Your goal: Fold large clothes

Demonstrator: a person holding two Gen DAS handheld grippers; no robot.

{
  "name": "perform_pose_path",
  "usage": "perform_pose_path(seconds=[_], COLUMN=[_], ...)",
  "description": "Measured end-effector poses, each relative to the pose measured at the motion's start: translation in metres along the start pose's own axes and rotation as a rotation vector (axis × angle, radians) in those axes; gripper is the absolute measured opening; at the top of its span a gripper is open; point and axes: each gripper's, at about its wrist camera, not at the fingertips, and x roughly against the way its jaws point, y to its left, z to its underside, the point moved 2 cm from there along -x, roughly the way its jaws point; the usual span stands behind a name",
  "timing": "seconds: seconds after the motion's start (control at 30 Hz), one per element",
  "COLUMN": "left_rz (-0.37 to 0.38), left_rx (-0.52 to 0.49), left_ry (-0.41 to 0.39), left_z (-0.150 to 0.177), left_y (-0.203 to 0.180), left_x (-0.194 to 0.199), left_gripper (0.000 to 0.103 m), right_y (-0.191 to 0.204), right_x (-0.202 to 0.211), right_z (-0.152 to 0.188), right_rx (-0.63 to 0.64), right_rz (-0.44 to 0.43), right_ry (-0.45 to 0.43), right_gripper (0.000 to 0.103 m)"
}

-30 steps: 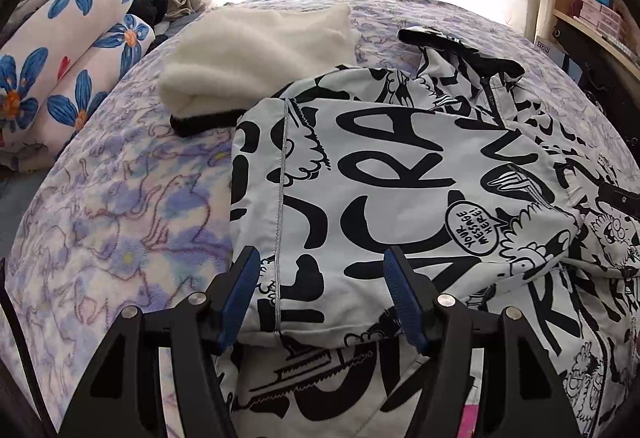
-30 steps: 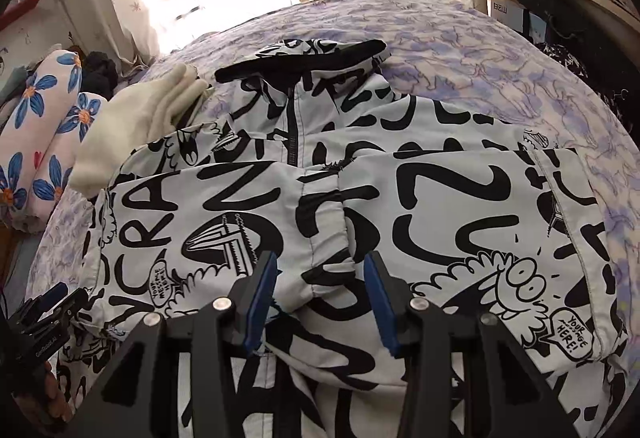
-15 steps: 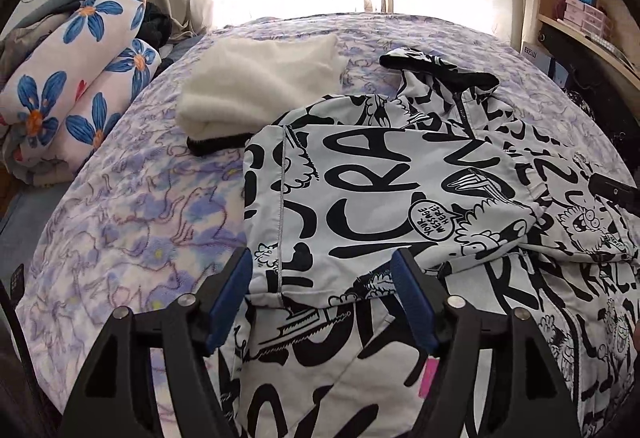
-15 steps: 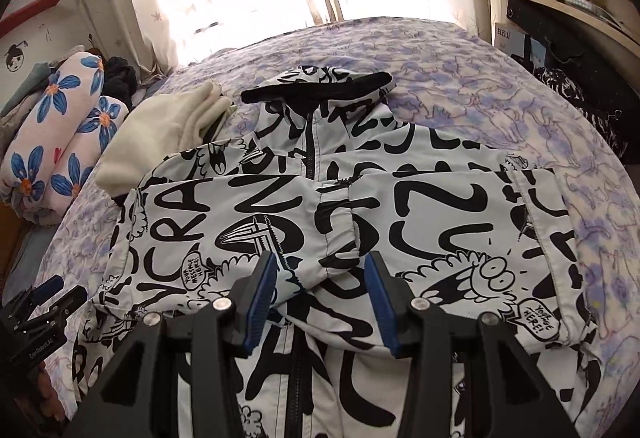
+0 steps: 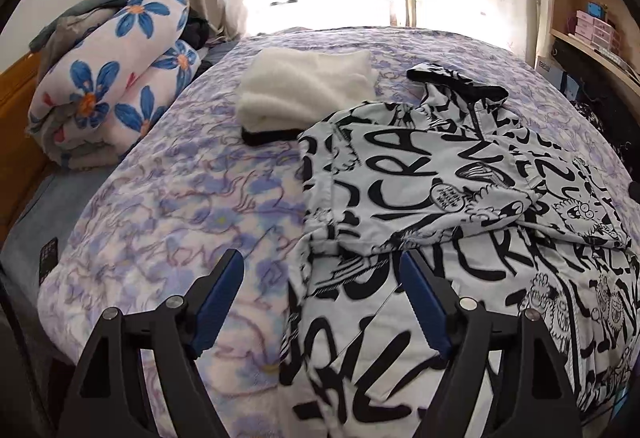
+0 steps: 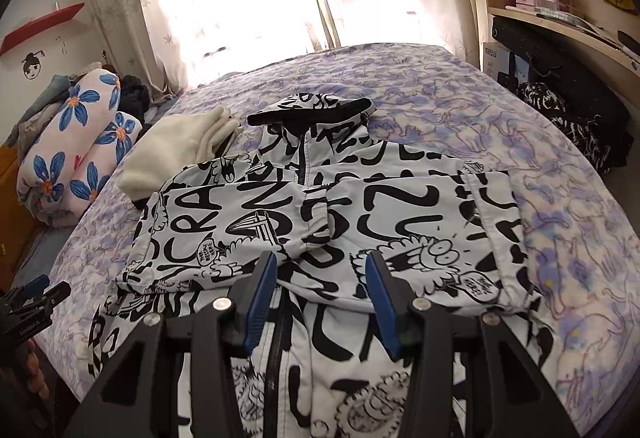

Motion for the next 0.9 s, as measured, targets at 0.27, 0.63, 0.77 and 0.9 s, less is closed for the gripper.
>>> perform_pose_path(seconds=[0.27, 0.63, 0.77, 0.9], left_rz=[-0.028, 0.221, 0.247, 0.286], left_rx=[0.078, 0.187, 0.182, 0.164], left_ry=[0.091, 0.304, 0.301, 0.282], left_z=[0.05, 0.124, 0.134, 0.136], left_y=[0.038, 0.058, 0.055, 0.049], left_x=[0.004, -0.036, -0.044, -0.043], left_gripper=[0.08, 0.08, 0.08, 0.085], right_y=[-0.027, -0.111, -0.14, -0.16], right_x=[0.048, 0.058, 0.062, 0.064], right_z=[0.025, 0.095, 0.124, 0.154], right_rx=[0.025, -0.115, -0.15, -0.183], right_rz=[0.003, 0.053, 0.092, 0.101], right_ry=[-0.028, 0.137, 0.195, 0.256], right_gripper=[0.047, 0.056, 0.056, 0.056])
